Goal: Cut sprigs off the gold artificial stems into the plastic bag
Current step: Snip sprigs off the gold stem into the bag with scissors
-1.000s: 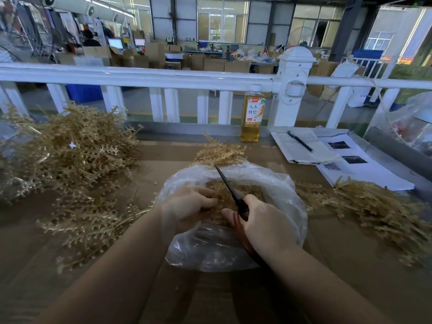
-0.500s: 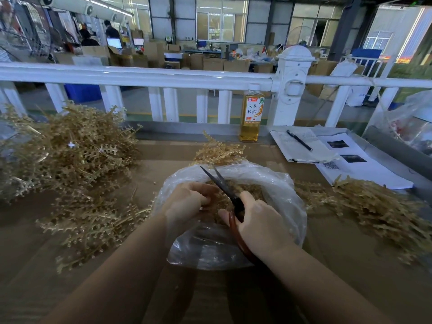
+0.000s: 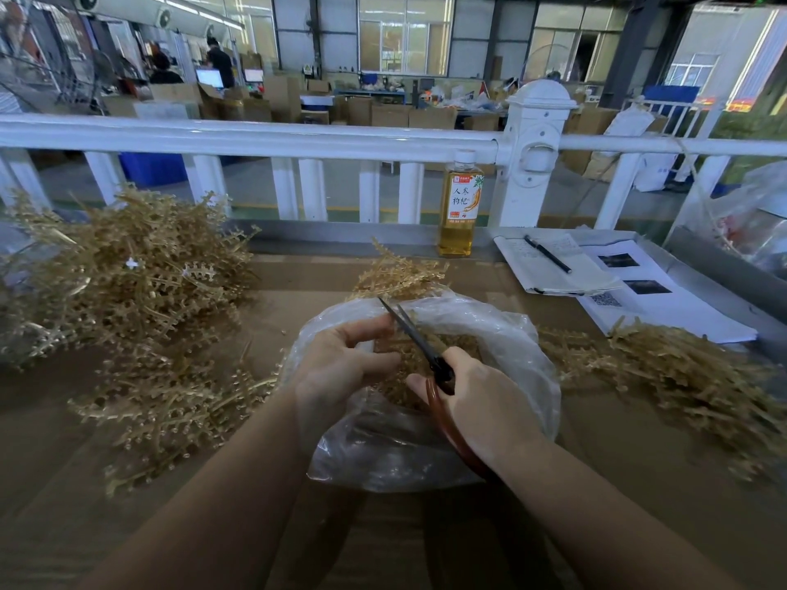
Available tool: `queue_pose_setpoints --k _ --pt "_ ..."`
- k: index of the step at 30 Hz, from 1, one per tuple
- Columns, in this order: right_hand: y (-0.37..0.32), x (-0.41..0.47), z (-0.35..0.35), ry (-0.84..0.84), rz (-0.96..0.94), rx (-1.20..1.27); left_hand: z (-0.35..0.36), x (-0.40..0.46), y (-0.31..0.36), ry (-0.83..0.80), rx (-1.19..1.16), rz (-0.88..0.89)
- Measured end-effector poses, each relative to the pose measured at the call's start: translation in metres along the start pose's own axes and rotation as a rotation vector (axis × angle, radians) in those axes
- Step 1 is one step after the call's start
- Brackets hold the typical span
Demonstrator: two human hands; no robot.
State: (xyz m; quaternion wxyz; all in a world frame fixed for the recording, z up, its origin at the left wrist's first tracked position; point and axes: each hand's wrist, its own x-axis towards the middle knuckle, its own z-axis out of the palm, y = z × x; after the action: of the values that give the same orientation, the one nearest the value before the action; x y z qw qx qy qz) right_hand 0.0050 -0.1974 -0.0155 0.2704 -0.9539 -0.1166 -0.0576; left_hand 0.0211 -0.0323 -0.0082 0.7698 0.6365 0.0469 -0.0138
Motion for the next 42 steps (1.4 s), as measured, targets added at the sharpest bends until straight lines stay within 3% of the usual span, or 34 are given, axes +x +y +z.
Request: queue_pose_setpoints --k 11,20,27,34,38,42 --pt "0.002 0.000 0.001 0.040 0.013 0.060 -0.004 0.003 -0.007 -0.054 -0.202 -0.102" --pt "0.007 -0.001 0.002 0.074 -0.026 0.051 -0.004 0.002 -0.007 -0.023 -0.165 -0.128" --pt "0.008 0.000 0.001 0.046 -0.021 0.026 -0.007 0.000 -0.008 -0.113 -0.100 -0.282" --pt "0.009 0.001 0.001 0.035 -0.016 0.019 -0.010 0.002 -0.001 -0.185 -0.063 -0.312" --pt "0.010 0.002 0.000 0.022 -0.021 0.011 -0.008 0.000 -0.002 -0.124 -0.079 -0.278" --pt "0.011 0.001 0.001 0.004 -0.016 0.008 -0.005 0.002 -0.009 0.048 -0.089 -0.118"
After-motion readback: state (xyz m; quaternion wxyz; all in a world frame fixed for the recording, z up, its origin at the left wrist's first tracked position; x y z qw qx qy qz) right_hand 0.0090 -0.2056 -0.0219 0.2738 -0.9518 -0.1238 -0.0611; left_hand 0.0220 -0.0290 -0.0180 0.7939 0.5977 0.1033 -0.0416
